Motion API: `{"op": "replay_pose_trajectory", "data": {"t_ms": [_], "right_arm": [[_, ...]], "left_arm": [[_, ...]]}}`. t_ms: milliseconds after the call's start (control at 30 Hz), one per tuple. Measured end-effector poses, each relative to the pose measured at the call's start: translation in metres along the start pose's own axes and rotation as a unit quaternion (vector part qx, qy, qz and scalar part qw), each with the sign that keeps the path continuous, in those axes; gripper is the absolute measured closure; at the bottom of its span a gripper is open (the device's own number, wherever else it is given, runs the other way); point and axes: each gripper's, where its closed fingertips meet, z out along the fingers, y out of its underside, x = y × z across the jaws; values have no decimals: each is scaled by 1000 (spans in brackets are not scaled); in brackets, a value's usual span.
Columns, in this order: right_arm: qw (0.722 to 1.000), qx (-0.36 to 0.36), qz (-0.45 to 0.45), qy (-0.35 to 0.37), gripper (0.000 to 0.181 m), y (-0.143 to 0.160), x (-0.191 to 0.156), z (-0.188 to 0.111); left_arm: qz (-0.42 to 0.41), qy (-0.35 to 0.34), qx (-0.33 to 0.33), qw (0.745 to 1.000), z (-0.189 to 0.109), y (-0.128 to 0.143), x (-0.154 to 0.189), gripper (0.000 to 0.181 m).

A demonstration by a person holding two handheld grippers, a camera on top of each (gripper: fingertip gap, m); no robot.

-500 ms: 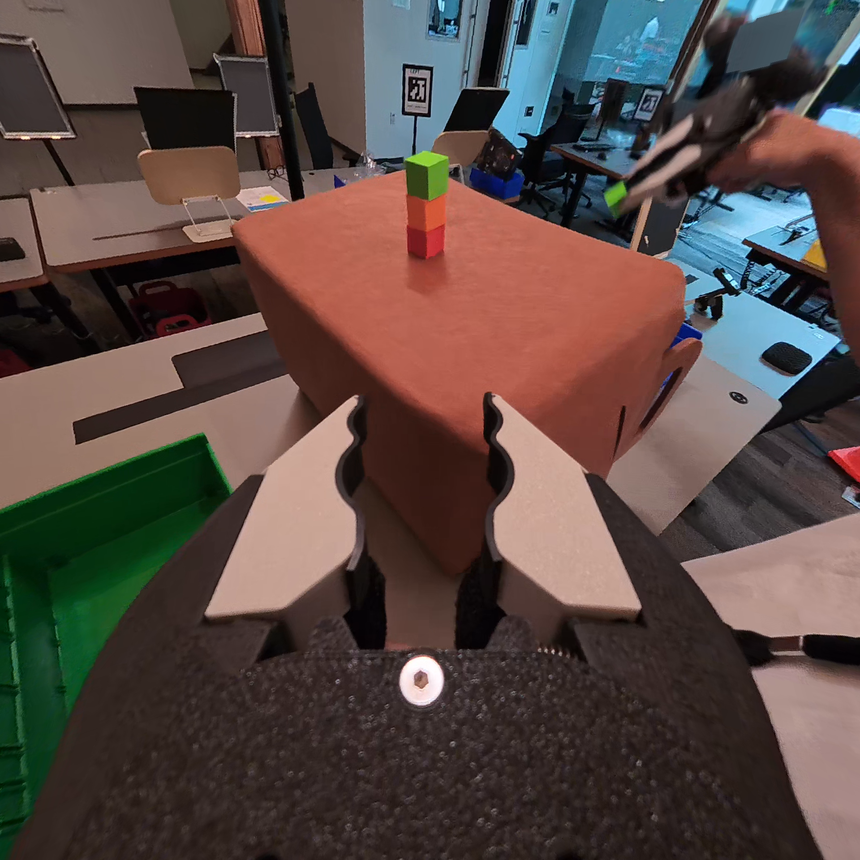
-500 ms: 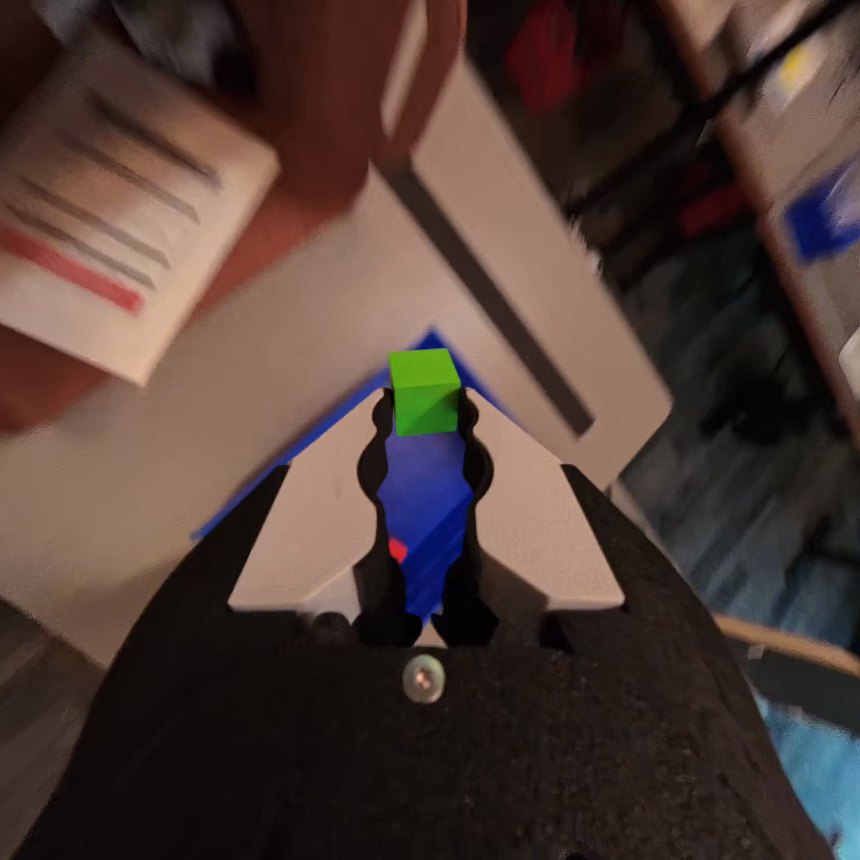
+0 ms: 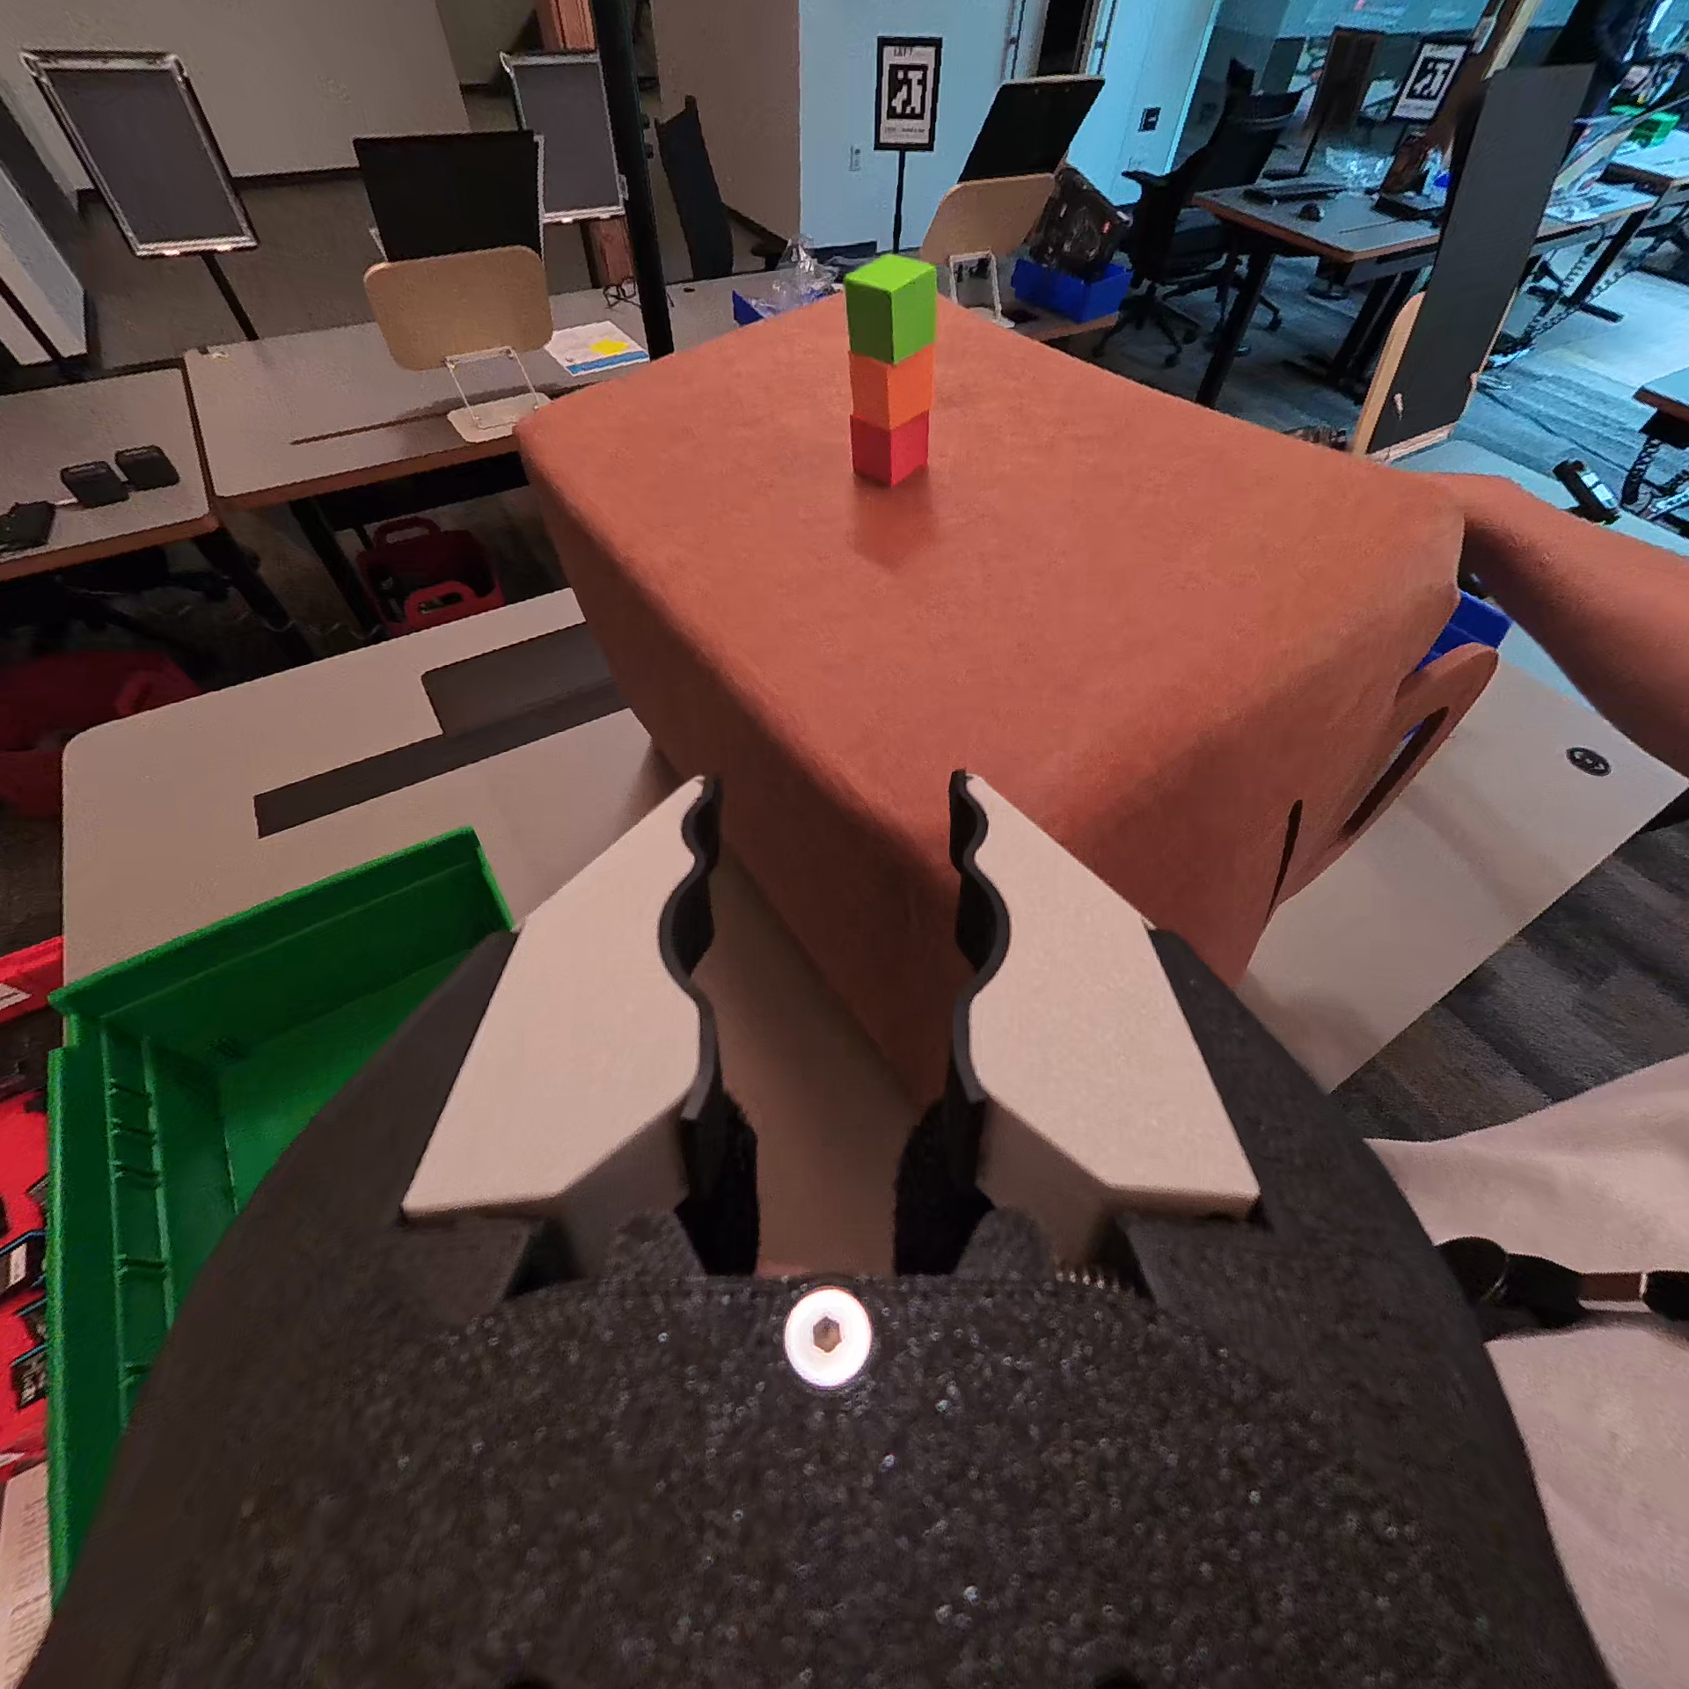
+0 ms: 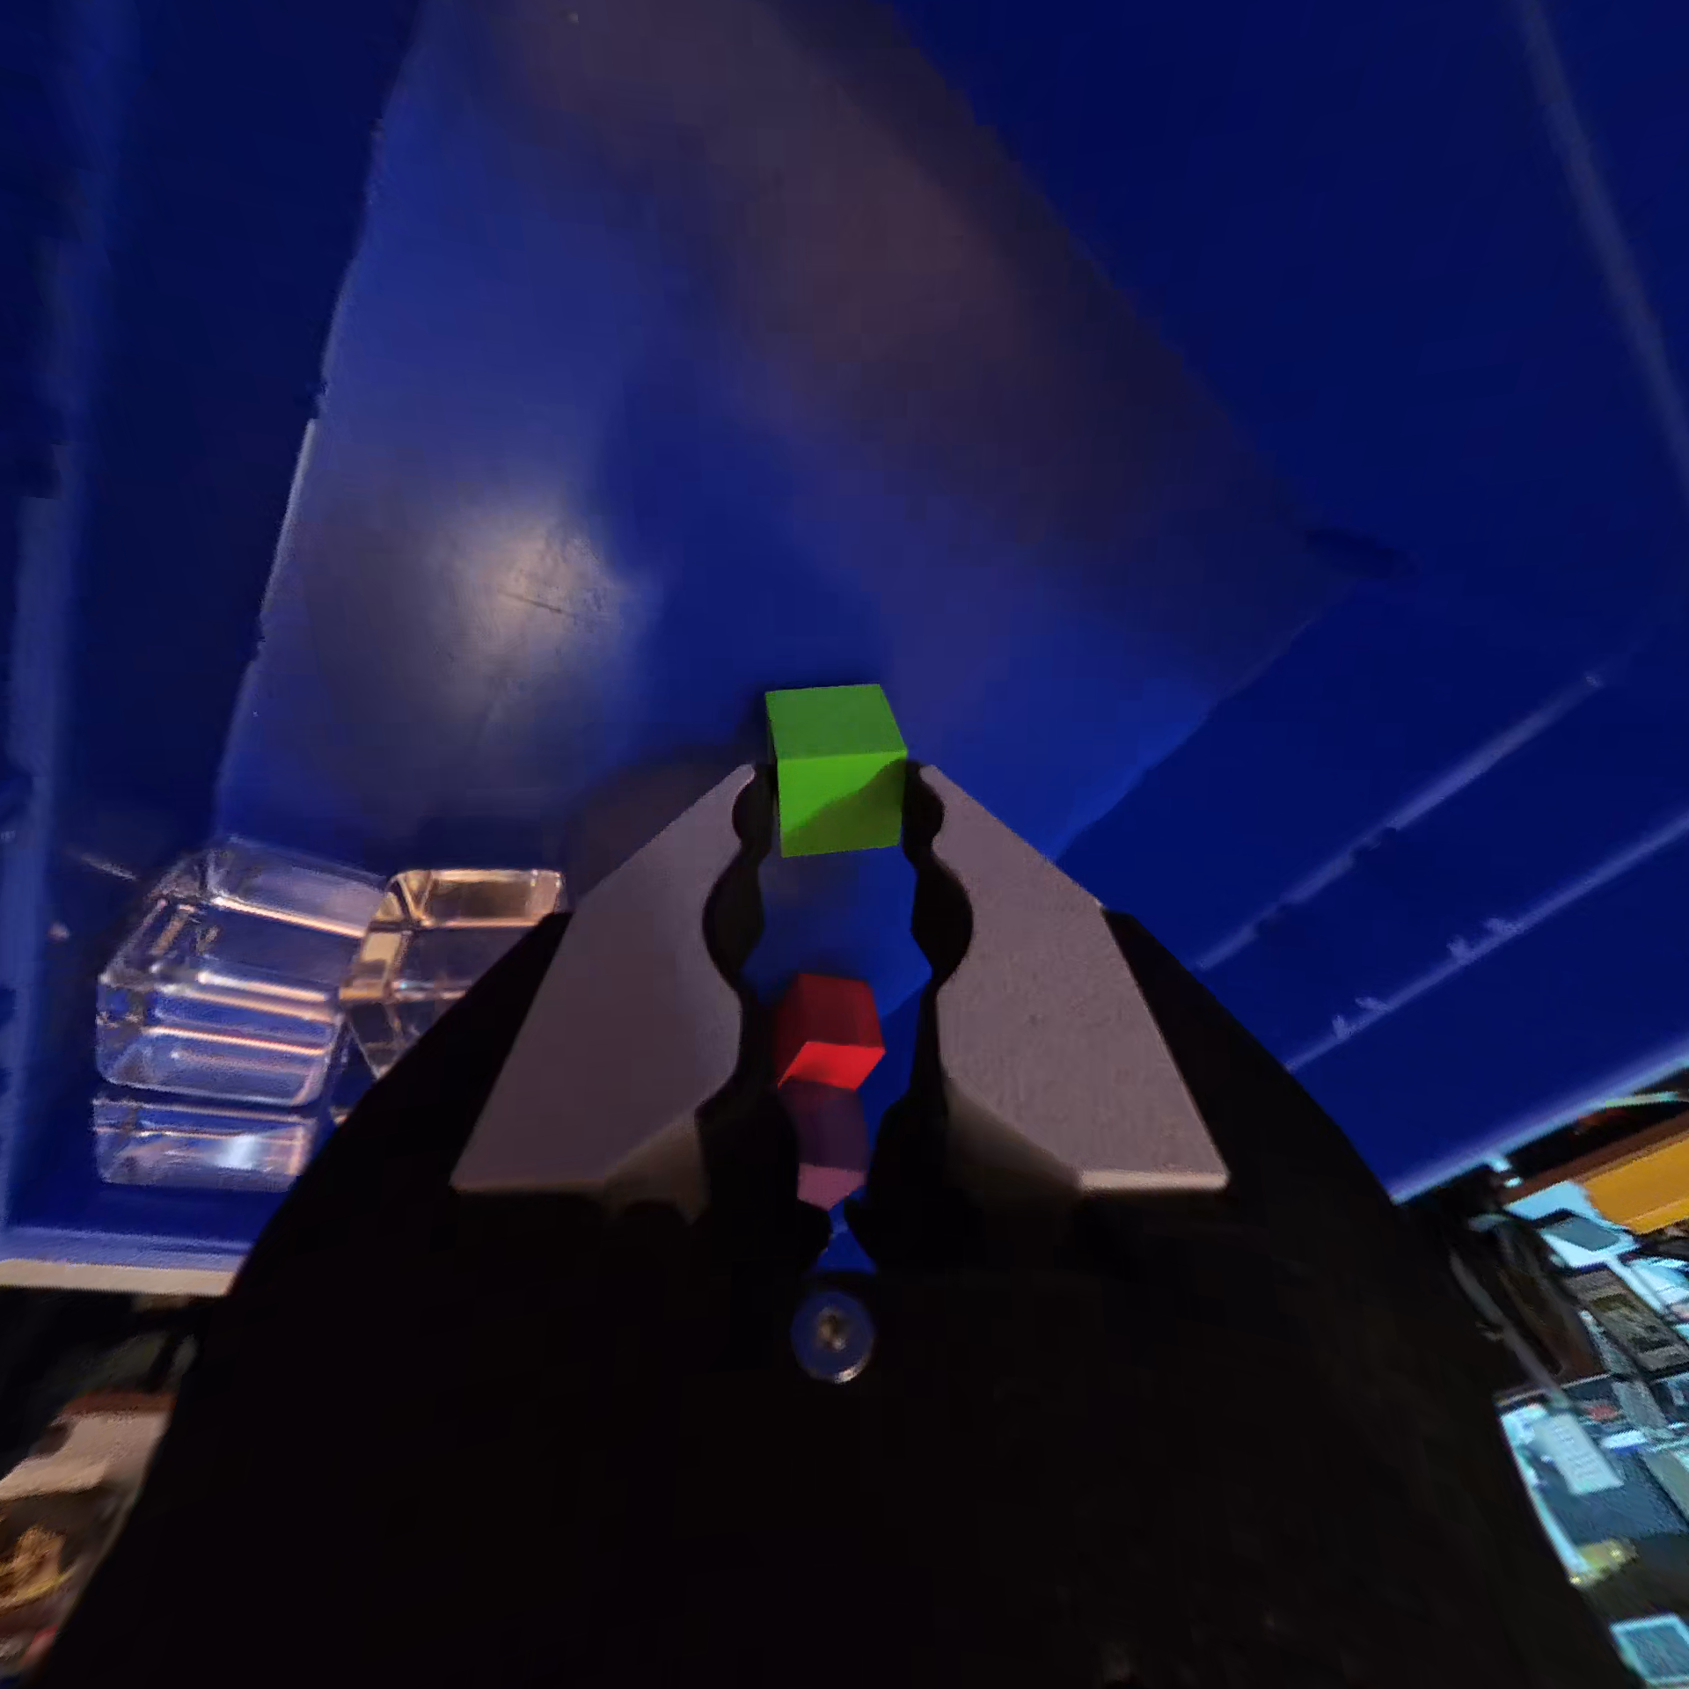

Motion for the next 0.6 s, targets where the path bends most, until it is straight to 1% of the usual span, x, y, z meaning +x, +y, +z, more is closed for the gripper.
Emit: {"op": "replay_pose_trajectory", "data": {"t_ms": [67,100,133,167,200,233,267,300,333,367,400,433,467,500,533,567,600], "right_arm": [[1000,-18,2,-14,153,-1,-1,4],[1000,-21,-1,-19,149,-2,-2,6],[999,-21,-5,-26,139,-2,-4,4],[1000,-17,-7,-22,133,-1,-2,-2],[1000,-9,-4,-6,130,0,3,-15],[1000,10,3,7,127,-2,8,-35],[999,49,12,14,124,-10,11,-63],[994,107,18,12,122,-24,8,-100],[983,185,15,-1,121,-45,-2,-144],[961,276,-1,-23,122,-70,-20,-196],[927,368,-33,-61,121,-93,-49,-251],[884,448,-75,-108,121,-110,-86,-305],[836,510,-121,-162,120,-120,-126,-353],[792,550,-162,-210,120,-127,-164,-391],[758,574,-199,-239,120,-133,-196,-418],[737,580,-233,-256,123,-141,-224,-434],[725,574,-262,-275,121,-150,-249,-442]], "left_arm": [[-2,-2,-2,1000,-1,3,1,130],[-3,-2,-3,1000,-1,4,0,130],[-5,-2,-2,1000,-2,5,0,130],[-6,-1,-2,1000,-2,6,-1,130],[-8,-1,-2,1000,-4,7,-3,130],[-9,0,1,1000,-5,8,-4,130],[-11,0,3,1000,-7,8,-6,130],[-14,0,6,1000,-9,9,-9,130],[-16,2,8,1000,-10,10,-11,130],[-19,4,10,1000,-11,10,-13,130],[-22,7,11,1000,-11,11,-15,130],[-23,9,13,1000,-12,12,-17,130],[-24,11,15,1000,-12,13,-19,130],[-25,13,18,999,-13,13,-20,130],[-24,14,20,999,-14,14,-22,130],[-23,15,22,999,-16,14,-23,130],[-22,15,23,999,-18,15,-24,130]]}}
